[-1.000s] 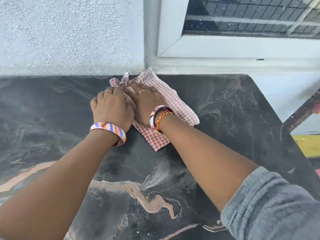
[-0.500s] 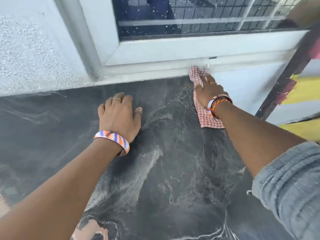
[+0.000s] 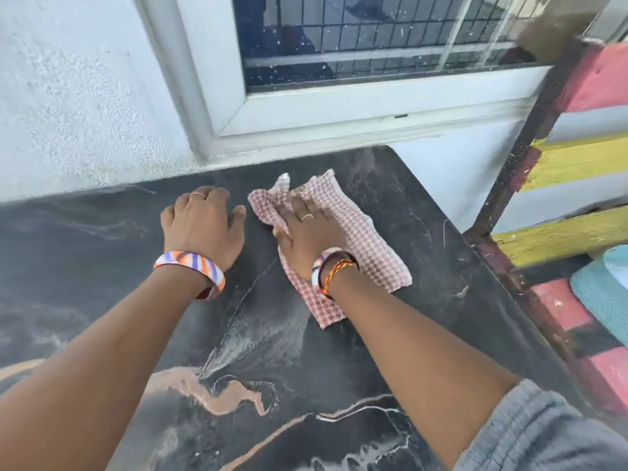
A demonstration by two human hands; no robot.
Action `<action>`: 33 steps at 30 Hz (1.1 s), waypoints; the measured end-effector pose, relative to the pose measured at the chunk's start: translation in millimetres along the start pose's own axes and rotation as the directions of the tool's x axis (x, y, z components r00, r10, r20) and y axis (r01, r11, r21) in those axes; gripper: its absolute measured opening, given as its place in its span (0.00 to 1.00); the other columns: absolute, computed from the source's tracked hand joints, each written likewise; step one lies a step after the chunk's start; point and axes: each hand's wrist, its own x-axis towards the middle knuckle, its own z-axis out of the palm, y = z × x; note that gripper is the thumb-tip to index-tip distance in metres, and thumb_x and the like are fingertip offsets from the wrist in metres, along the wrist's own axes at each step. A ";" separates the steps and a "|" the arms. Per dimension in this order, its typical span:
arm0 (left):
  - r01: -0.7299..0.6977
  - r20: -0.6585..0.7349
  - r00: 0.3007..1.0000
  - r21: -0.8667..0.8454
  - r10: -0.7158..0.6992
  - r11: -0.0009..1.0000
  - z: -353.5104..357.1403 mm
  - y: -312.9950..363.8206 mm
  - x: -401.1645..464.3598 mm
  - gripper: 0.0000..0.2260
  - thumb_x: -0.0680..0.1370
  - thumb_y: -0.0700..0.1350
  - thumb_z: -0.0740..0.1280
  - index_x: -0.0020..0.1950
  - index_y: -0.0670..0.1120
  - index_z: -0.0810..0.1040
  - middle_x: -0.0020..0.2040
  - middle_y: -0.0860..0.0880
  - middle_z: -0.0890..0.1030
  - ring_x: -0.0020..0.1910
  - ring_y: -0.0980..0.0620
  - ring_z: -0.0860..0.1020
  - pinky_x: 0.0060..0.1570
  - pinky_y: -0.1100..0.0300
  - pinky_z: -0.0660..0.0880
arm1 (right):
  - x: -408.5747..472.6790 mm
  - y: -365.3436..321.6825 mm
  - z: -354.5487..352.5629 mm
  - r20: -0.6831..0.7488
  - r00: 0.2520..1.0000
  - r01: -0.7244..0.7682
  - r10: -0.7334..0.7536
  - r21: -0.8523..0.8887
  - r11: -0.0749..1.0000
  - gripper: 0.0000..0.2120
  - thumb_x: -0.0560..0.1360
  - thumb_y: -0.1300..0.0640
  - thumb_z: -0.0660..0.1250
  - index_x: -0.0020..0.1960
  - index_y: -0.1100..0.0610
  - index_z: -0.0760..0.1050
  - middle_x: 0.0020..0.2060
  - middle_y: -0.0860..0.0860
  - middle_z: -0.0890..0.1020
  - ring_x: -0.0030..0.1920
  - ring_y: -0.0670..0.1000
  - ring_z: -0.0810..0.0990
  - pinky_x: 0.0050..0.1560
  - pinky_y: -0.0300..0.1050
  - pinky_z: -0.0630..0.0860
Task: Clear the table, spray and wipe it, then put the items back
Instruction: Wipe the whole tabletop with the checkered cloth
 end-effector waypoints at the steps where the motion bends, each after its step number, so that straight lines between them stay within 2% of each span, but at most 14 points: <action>1: 0.006 0.000 1.000 0.004 -0.006 1.000 -3.7 -9.9 -2.0 0.18 0.79 0.47 0.57 0.67 0.43 0.70 0.70 0.41 0.70 0.70 0.40 0.64 0.69 0.47 0.57 | -8.5 -19.4 5.3 0.003 0.999 0.050 -0.050 0.006 0.999 0.25 0.80 0.48 0.50 0.76 0.51 0.53 0.77 0.53 0.53 0.77 0.55 0.51 0.76 0.53 0.48; 5: 0.117 -0.012 0.993 0.004 -0.117 0.993 -19.0 -65.0 -14.7 0.17 0.79 0.44 0.56 0.68 0.43 0.70 0.70 0.40 0.70 0.70 0.39 0.65 0.69 0.46 0.58 | -37.8 -99.5 26.2 0.051 0.968 0.243 -0.244 0.022 0.970 0.26 0.79 0.47 0.52 0.76 0.51 0.55 0.77 0.52 0.55 0.77 0.54 0.50 0.75 0.52 0.46; 10: 0.202 -0.012 0.979 0.028 -0.201 0.979 -29.8 -110.1 -24.0 0.18 0.78 0.42 0.58 0.68 0.41 0.70 0.68 0.38 0.72 0.68 0.36 0.68 0.67 0.45 0.62 | -10.5 -123.6 30.8 0.067 0.949 0.307 -0.307 0.011 0.952 0.27 0.78 0.44 0.53 0.75 0.46 0.54 0.77 0.50 0.55 0.76 0.54 0.52 0.75 0.54 0.47; 15: 0.122 -0.004 0.993 0.056 -0.122 0.991 -19.8 -108.2 -12.9 0.17 0.79 0.48 0.57 0.65 0.42 0.70 0.69 0.42 0.71 0.68 0.40 0.67 0.67 0.49 0.61 | 47.5 -106.2 24.6 0.047 0.983 0.177 -0.176 -0.010 0.984 0.27 0.79 0.42 0.50 0.76 0.45 0.51 0.77 0.49 0.53 0.77 0.54 0.51 0.75 0.54 0.47; 19: 0.039 0.014 0.999 0.067 -0.040 0.997 -0.9 -83.4 6.9 0.19 0.79 0.51 0.56 0.67 0.44 0.68 0.72 0.45 0.68 0.71 0.42 0.64 0.68 0.49 0.59 | 90.1 -58.9 11.0 0.023 0.999 0.036 -0.036 -0.022 0.999 0.27 0.79 0.43 0.49 0.76 0.46 0.51 0.77 0.49 0.52 0.77 0.53 0.51 0.76 0.53 0.47; 25: -0.061 0.023 0.998 0.037 0.061 0.997 14.9 -25.2 37.3 0.19 0.79 0.52 0.56 0.67 0.46 0.68 0.72 0.46 0.67 0.71 0.44 0.64 0.69 0.50 0.58 | 103.1 16.3 -8.5 0.035 0.997 0.068 -0.068 -0.007 0.998 0.24 0.80 0.47 0.50 0.75 0.43 0.52 0.77 0.47 0.53 0.77 0.51 0.52 0.76 0.51 0.48; 27: -0.082 0.018 0.997 0.029 0.082 0.996 16.3 -11.4 44.4 0.19 0.80 0.52 0.55 0.67 0.45 0.68 0.72 0.46 0.67 0.71 0.44 0.64 0.69 0.51 0.58 | 101.7 47.2 -14.9 0.024 0.999 0.039 -0.039 -0.003 0.999 0.24 0.80 0.48 0.50 0.75 0.43 0.52 0.77 0.46 0.54 0.77 0.50 0.53 0.76 0.51 0.48; 30: -0.092 0.012 0.996 0.020 0.092 0.996 18.1 3.6 52.8 0.18 0.80 0.52 0.55 0.67 0.46 0.67 0.71 0.47 0.68 0.70 0.45 0.65 0.68 0.52 0.58 | 95.9 106.3 -28.7 -0.014 0.995 -0.100 0.100 -0.001 0.995 0.23 0.81 0.48 0.50 0.76 0.44 0.53 0.77 0.47 0.55 0.76 0.50 0.54 0.76 0.50 0.50; 33: -0.094 0.021 0.995 0.028 0.094 0.995 19.4 10.7 56.1 0.18 0.80 0.52 0.54 0.67 0.46 0.67 0.70 0.47 0.69 0.69 0.45 0.66 0.68 0.52 0.59 | 92.0 146.3 -38.3 -0.064 0.947 -0.317 0.315 -0.024 0.948 0.24 0.81 0.48 0.49 0.76 0.48 0.53 0.77 0.51 0.56 0.76 0.53 0.55 0.76 0.52 0.52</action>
